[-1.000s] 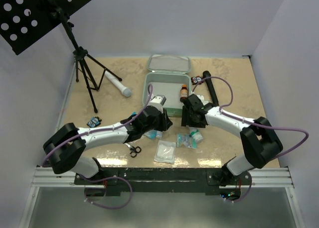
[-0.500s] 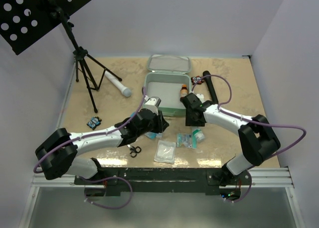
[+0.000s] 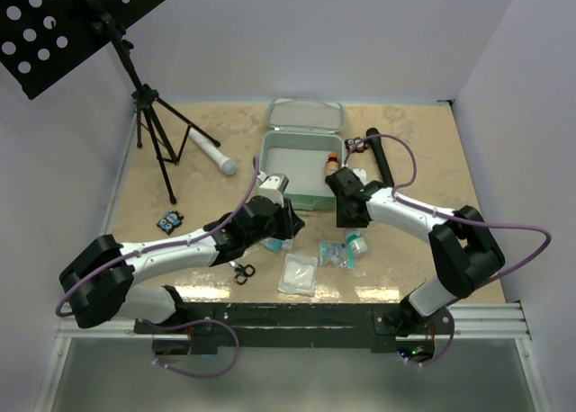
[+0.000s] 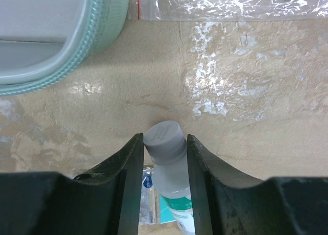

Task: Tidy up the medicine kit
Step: Pick up the pill bottle at the center of the board, then place the pill bottle in the medicine box.

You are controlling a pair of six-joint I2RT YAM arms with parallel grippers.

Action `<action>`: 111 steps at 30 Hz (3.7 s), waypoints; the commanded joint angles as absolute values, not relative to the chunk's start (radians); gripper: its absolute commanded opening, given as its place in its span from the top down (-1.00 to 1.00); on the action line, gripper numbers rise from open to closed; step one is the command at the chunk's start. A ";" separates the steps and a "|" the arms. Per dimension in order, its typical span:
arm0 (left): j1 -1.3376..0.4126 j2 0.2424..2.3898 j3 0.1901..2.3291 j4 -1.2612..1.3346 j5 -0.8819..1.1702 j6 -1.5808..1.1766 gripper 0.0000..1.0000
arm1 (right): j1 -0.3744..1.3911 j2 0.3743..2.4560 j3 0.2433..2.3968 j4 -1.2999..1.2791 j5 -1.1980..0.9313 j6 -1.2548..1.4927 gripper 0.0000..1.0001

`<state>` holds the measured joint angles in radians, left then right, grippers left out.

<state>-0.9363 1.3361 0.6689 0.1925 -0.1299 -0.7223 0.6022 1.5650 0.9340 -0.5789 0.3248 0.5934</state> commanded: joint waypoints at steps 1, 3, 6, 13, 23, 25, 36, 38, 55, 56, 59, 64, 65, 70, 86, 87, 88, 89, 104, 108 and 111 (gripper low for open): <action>-0.936 1.284 0.664 0.186 -0.156 -0.729 0.43 | 0.607 1.519 1.002 -0.574 0.345 0.577 1.00; -0.936 1.272 0.666 0.170 -0.164 -0.726 0.43 | 0.607 1.485 1.026 -0.597 0.341 0.574 1.00; -0.936 1.250 0.670 0.150 -0.178 -0.721 0.44 | 0.607 1.433 1.069 -0.632 0.334 0.563 1.00; -0.934 1.192 0.687 0.109 -0.215 -0.715 0.44 | 0.609 1.373 1.183 -0.707 0.305 0.534 1.00; -0.931 1.117 0.686 0.063 -0.271 -0.710 0.46 | 0.609 1.282 1.252 -0.658 0.241 0.535 1.00; -0.930 1.101 0.680 0.058 -0.278 -0.715 0.46 | 0.607 1.299 1.293 -0.643 0.201 0.545 1.00; -0.927 1.011 0.661 -0.040 -0.328 -0.724 0.46 | 0.581 1.566 1.511 -0.505 0.158 0.555 1.00; -0.925 1.003 0.661 -0.055 -0.334 -0.721 0.46 | 0.565 1.633 1.551 -0.494 0.153 0.552 1.00; -0.904 1.012 0.676 -0.126 -0.342 -0.703 0.46 | 0.486 2.040 1.807 -0.445 0.158 0.518 1.00; -0.902 1.014 0.676 -0.126 -0.342 -0.701 0.46 | 0.485 2.051 1.815 -0.448 0.161 0.518 1.00; -0.899 1.023 0.687 -0.133 -0.345 -0.693 0.46 | 0.477 2.088 1.844 -0.465 0.176 0.511 1.00; -0.897 1.057 0.707 -0.132 -0.337 -0.684 0.46 | 0.457 2.115 1.844 -0.468 0.199 0.506 1.00; -0.899 1.061 0.709 -0.132 -0.336 -0.686 0.45 | 0.454 2.117 1.839 -0.463 0.201 0.505 1.00; -0.897 1.095 0.716 -0.127 -0.327 -0.683 0.44 | 0.436 2.143 1.839 -0.465 0.202 0.495 0.91; -0.897 1.109 0.710 -0.127 -0.316 -0.686 0.37 | 0.436 2.105 1.850 -0.469 0.195 0.497 0.04; -0.897 1.112 0.710 -0.127 -0.314 -0.686 0.37 | 0.437 2.100 1.848 -0.471 0.195 0.494 0.03; -0.897 1.114 0.710 -0.127 -0.313 -0.687 0.36 | 0.436 2.100 1.844 -0.472 0.196 0.494 0.02; -0.897 1.114 0.710 -0.126 -0.311 -0.689 0.36 | 0.436 2.095 1.844 -0.479 0.199 0.495 0.02; -0.897 1.098 0.701 -0.133 -0.314 -0.695 0.36 | 0.563 2.166 1.894 -0.445 0.245 0.433 0.89; -0.897 1.091 0.701 -0.150 -0.321 -0.693 0.36 | 0.561 2.220 1.930 -0.471 0.308 0.422 0.95; -0.897 1.086 0.701 -0.153 -0.325 -0.695 0.36 | 0.552 2.236 1.922 -0.448 0.322 0.429 0.97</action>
